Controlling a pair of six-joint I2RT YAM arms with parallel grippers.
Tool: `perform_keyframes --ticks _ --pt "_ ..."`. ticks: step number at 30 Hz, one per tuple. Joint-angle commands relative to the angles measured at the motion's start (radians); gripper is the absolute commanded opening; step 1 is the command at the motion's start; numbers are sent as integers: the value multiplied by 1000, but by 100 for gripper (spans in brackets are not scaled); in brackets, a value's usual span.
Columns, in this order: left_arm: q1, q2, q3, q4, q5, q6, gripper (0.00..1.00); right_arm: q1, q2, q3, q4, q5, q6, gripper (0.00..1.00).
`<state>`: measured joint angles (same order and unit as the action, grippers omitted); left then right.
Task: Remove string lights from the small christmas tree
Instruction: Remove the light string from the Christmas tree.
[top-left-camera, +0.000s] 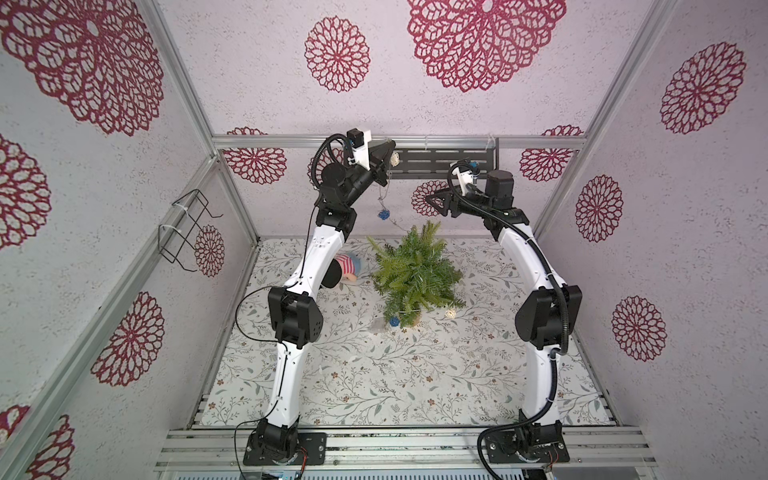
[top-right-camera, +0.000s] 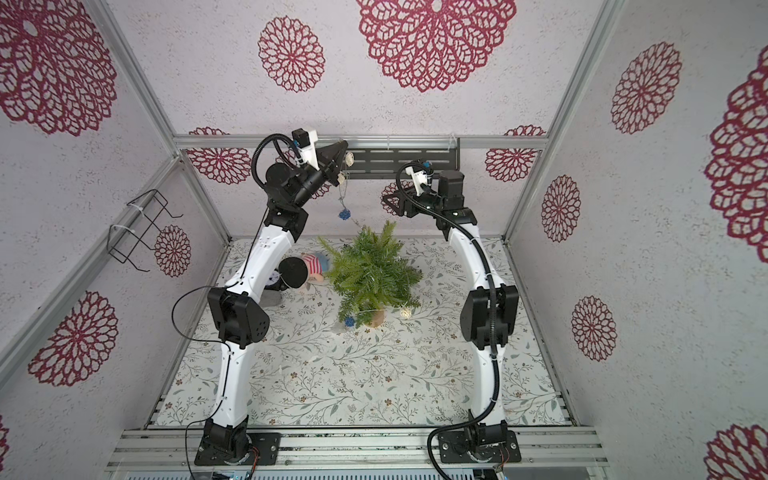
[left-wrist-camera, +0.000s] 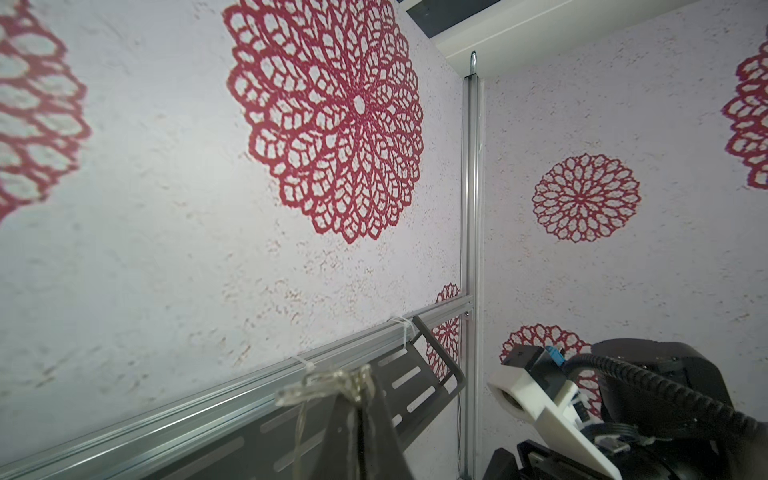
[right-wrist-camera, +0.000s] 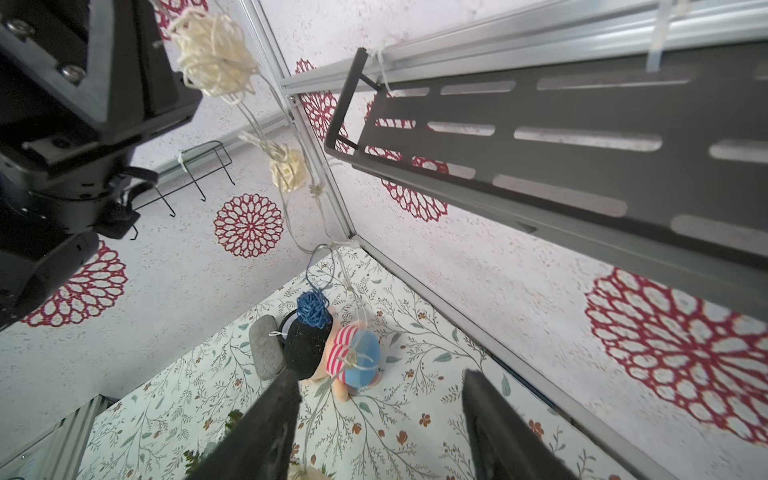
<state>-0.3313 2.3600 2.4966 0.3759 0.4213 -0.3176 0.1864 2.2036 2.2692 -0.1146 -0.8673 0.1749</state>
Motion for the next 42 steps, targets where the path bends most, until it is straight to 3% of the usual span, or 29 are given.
perform_keyframes --ticks 1,8,17,28,42 --pt "-21 31 39 43 -7 -36 0 6 29 60 143 -69 70 61" --pt "-50 42 41 27 -12 -37 0 32 41 72 249 -56 127 52" --pt "-75 60 53 17 -26 -29 0 53 60 81 338 -59 185 58" --pt "-94 66 67 1 -29 -28 0 75 133 160 420 -42 250 55" --pt "-108 68 65 -25 -32 -17 0 74 144 173 423 -12 242 15"
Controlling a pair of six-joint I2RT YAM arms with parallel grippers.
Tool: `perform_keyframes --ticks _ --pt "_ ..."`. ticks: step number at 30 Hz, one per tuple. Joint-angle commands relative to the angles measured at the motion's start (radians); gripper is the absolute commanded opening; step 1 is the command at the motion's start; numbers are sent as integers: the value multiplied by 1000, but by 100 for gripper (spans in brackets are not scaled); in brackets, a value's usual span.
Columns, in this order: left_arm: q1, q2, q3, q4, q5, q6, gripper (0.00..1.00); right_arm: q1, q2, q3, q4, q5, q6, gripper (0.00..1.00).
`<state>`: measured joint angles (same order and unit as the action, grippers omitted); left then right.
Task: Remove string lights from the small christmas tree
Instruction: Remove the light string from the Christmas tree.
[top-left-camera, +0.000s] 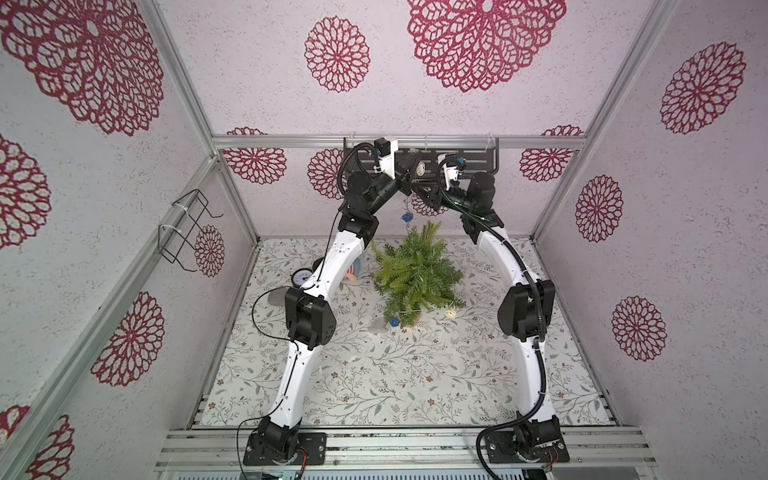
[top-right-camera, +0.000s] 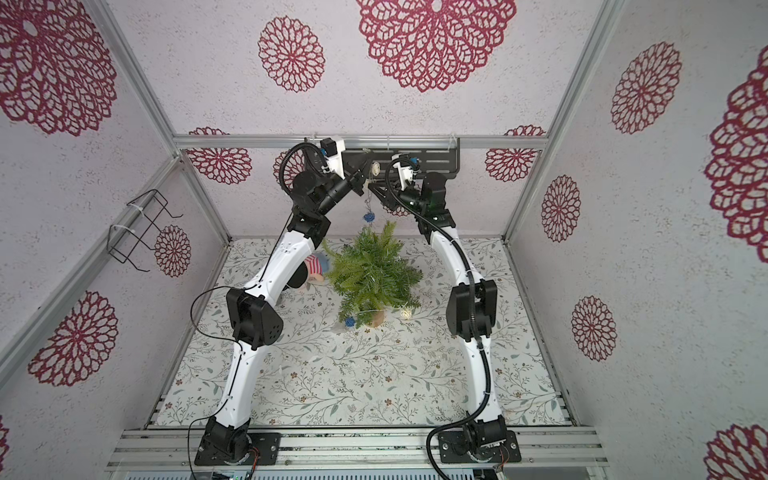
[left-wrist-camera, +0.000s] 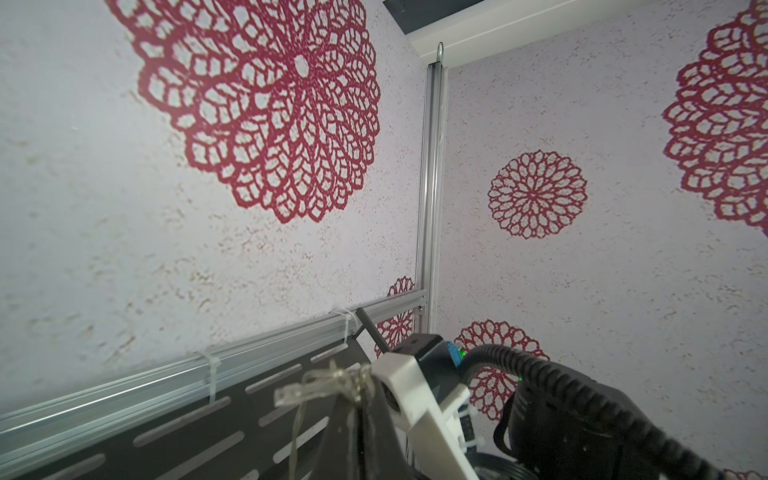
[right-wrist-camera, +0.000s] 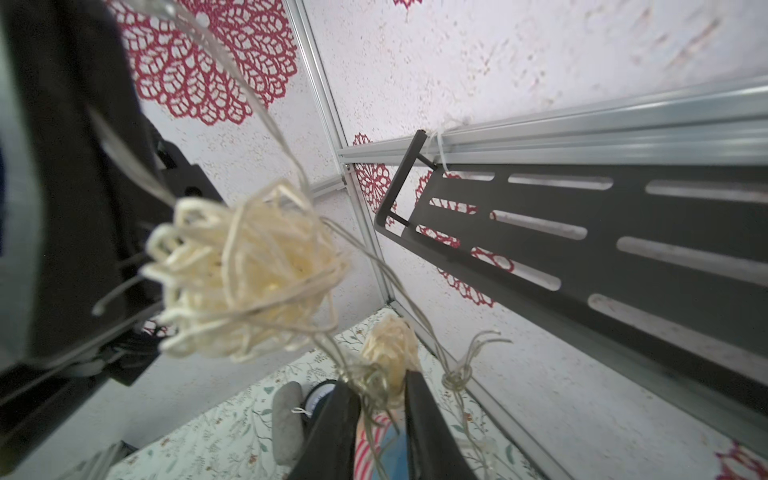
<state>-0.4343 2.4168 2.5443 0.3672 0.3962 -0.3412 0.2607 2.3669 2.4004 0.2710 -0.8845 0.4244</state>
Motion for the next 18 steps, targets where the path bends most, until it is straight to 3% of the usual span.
perform_keyframes --ticks 1,3,13,18 --pt "-5 10 17 -19 -7 8 0 -1 -21 40 34 7 -12 10" --pt "-4 10 16 -22 -8 10 0 -2 -23 39 27 10 -16 0" --pt "-1 -12 6 -71 -28 37 0 -20 -71 -5 14 38 -17 0" --pt "9 -68 -76 -83 -44 25 50 -39 -139 -50 -41 98 -76 0"
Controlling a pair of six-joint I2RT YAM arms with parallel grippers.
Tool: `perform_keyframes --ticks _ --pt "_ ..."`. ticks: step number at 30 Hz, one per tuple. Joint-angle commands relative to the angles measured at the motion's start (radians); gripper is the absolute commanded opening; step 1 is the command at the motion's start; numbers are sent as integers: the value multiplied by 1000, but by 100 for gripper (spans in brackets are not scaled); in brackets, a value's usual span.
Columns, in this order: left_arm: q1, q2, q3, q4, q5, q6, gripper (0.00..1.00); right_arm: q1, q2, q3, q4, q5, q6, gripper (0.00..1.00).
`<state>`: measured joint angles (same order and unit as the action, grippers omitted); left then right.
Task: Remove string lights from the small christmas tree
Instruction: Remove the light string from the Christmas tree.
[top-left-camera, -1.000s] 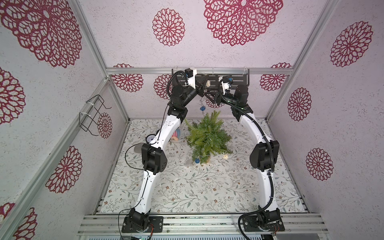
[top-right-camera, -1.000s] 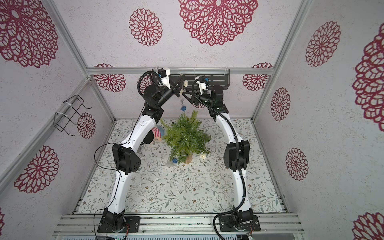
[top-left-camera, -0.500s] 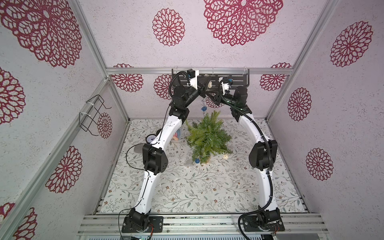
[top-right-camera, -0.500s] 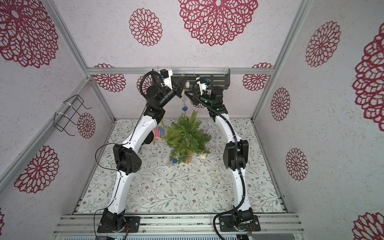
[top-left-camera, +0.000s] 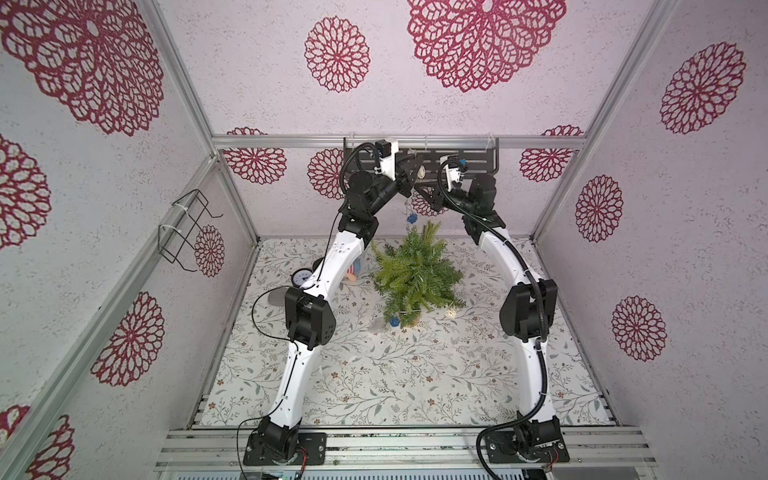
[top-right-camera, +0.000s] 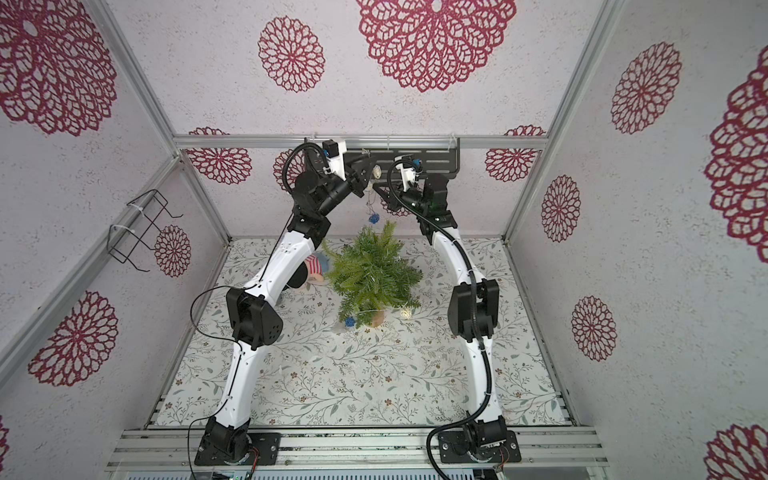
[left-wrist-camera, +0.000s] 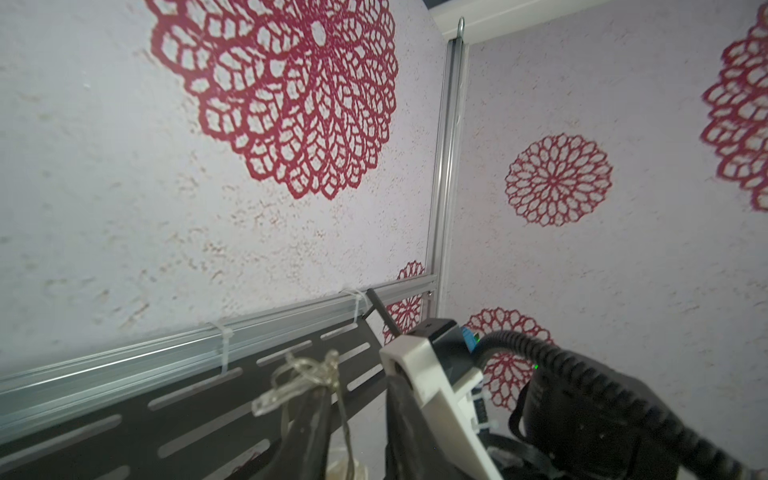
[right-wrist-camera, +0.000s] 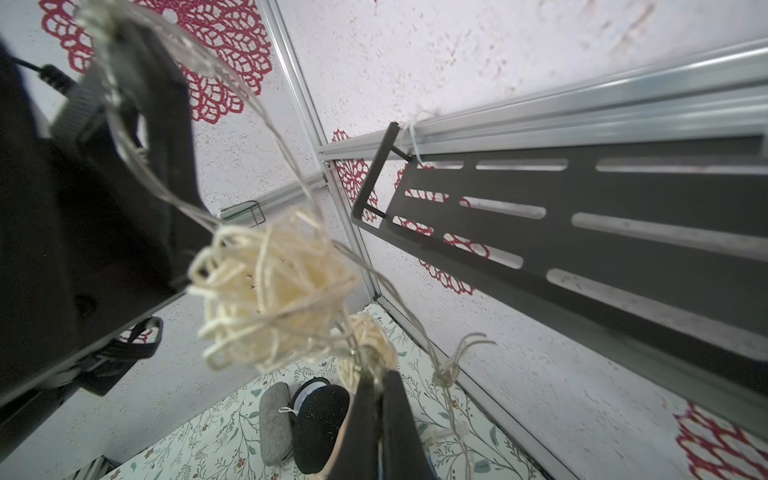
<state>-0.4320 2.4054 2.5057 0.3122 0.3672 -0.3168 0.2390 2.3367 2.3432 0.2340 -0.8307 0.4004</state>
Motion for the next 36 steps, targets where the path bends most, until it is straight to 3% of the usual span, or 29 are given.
perform_keyframes --ticks 1,4,19,23,36 --pt "7 -73 -59 -31 -2 4 56 -20 -120 8 -26 64 -64 0" --pt "7 -117 -121 -52 14 21 66 -27 -147 7 -73 97 -95 0" --pt "42 -341 -299 -279 -67 137 84 -73 -211 8 -151 188 -164 0" --pt "45 -398 -305 -434 -89 197 99 -89 -221 5 -199 229 -168 0" --pt "70 -605 -470 -559 -189 229 97 -109 -296 -80 -264 353 -208 0"
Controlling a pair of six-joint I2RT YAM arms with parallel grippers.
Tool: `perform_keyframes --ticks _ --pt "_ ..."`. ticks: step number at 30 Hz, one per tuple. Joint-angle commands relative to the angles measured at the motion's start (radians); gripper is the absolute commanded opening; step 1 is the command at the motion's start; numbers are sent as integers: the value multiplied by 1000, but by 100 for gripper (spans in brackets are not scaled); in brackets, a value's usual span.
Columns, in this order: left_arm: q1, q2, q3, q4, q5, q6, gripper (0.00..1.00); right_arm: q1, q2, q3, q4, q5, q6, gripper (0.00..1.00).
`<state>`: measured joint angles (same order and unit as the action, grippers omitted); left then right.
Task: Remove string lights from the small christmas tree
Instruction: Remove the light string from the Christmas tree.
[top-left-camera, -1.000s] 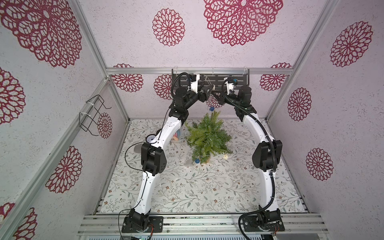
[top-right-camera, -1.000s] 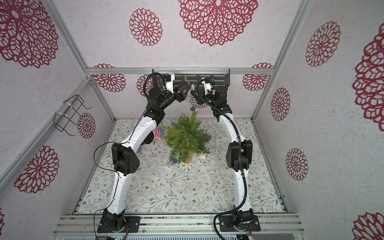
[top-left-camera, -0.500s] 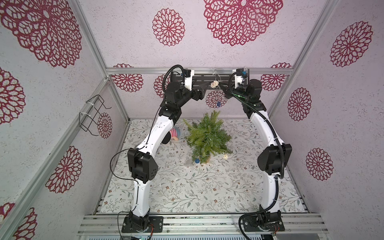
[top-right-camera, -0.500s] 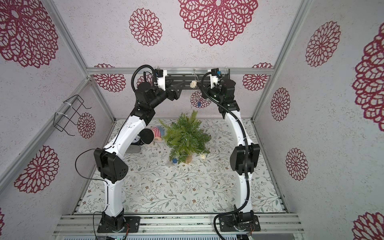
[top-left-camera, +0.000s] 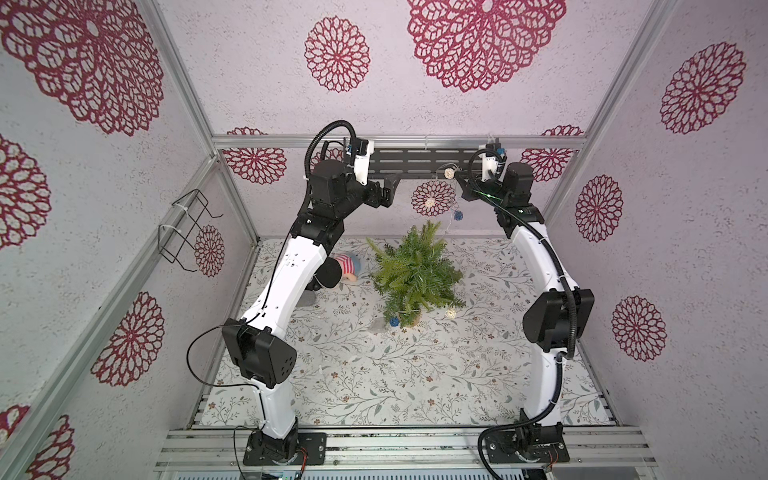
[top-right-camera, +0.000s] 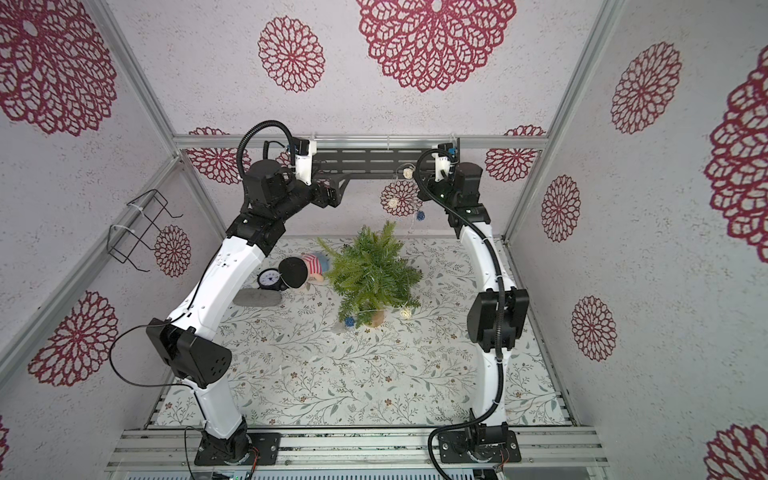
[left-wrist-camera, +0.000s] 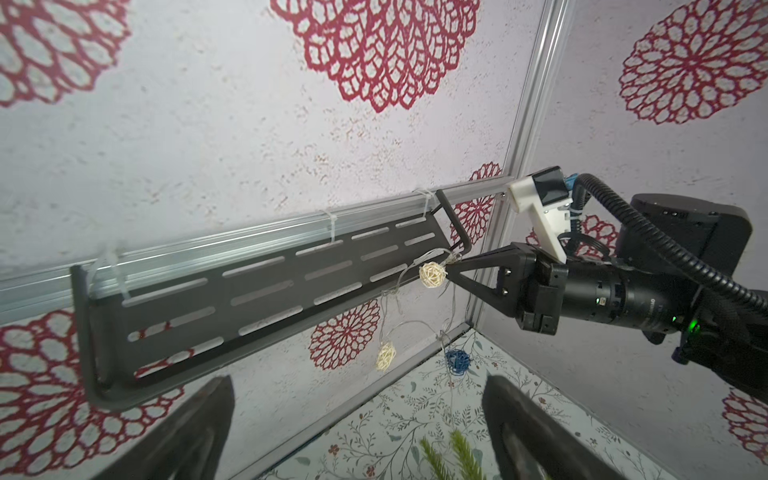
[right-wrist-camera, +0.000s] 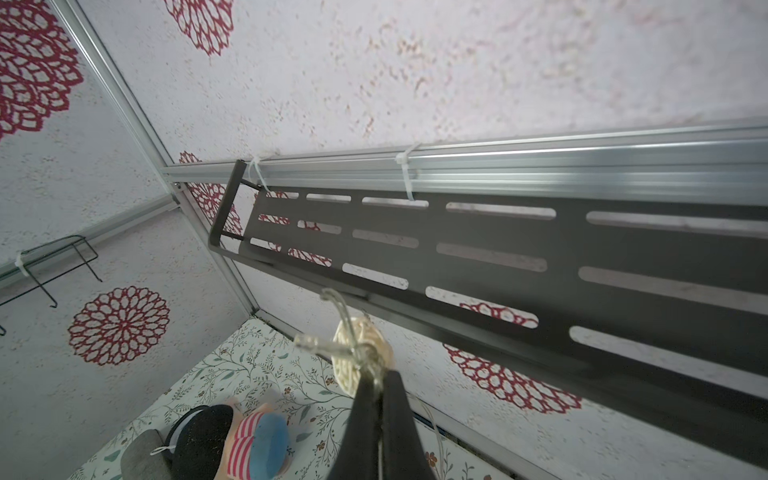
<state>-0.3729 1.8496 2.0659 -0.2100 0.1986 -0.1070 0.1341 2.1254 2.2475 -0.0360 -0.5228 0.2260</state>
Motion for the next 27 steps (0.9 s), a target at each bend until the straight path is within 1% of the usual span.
perform_keyframes --ticks 1,8,12,16,21,23,24,27 --pt "14 -65 -50 -46 -21 18 97 -6 -88 16 1 50 -36 0" --pt "34 -211 -206 -104 -65 -3 98 -16 -103 17 -32 86 -45 0" --pt "50 -298 -299 -161 -48 -19 99 -21 -128 18 -65 116 -56 0" --pt "57 -395 -445 -165 -21 -52 100 -23 -142 17 -74 123 -57 0" --pt "62 -566 -646 -119 -54 -104 99 -22 -138 35 -89 131 -48 0" --pt "66 -618 -715 -97 -32 -114 99 -23 -139 37 -95 137 -48 0" --pt "65 -640 -745 -95 -3 -99 99 -23 -138 37 -99 140 -47 0" --pt "64 -714 -849 -48 118 -34 96 -22 -142 40 -113 142 -46 0"
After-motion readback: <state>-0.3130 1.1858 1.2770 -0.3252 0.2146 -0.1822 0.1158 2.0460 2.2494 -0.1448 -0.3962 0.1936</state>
